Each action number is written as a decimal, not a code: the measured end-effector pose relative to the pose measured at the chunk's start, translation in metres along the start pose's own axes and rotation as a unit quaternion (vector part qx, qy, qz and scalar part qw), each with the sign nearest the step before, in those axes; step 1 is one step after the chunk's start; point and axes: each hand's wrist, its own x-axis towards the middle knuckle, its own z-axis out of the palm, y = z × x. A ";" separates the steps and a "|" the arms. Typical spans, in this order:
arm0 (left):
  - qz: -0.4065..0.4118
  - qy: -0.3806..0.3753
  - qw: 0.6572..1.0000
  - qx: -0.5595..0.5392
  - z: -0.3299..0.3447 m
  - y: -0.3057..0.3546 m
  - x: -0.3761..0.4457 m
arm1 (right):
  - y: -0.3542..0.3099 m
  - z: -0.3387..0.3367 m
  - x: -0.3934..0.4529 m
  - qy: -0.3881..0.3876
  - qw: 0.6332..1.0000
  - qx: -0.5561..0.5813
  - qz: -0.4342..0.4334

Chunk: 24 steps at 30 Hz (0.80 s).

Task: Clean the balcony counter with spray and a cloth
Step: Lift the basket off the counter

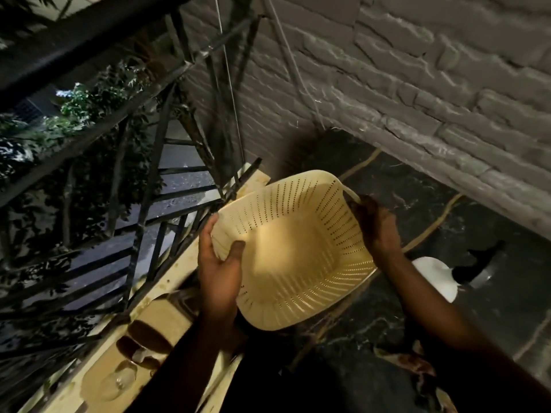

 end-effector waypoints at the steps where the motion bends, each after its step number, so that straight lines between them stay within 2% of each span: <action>1: 0.003 -0.007 1.000 -0.002 0.002 0.008 0.005 | 0.002 -0.004 0.000 0.016 1.000 -0.003 -0.019; 5: 0.040 -0.041 0.998 0.002 0.022 0.047 0.027 | 0.005 -0.029 0.012 0.070 0.996 0.037 -0.043; 8: 0.078 -0.095 0.992 0.021 0.057 0.094 0.055 | 0.005 -0.064 0.033 0.117 0.988 0.087 -0.049; 15: 0.118 -0.204 0.971 0.050 0.174 0.185 0.092 | 0.017 -0.150 0.102 0.167 0.965 0.196 0.041; 19: 0.119 -0.267 0.955 0.055 0.251 0.187 0.085 | 0.069 -0.194 0.112 0.200 0.957 0.189 0.088; 24: 0.095 -0.344 0.931 0.082 0.339 0.148 0.048 | 0.160 -0.226 0.085 0.247 0.947 0.140 0.150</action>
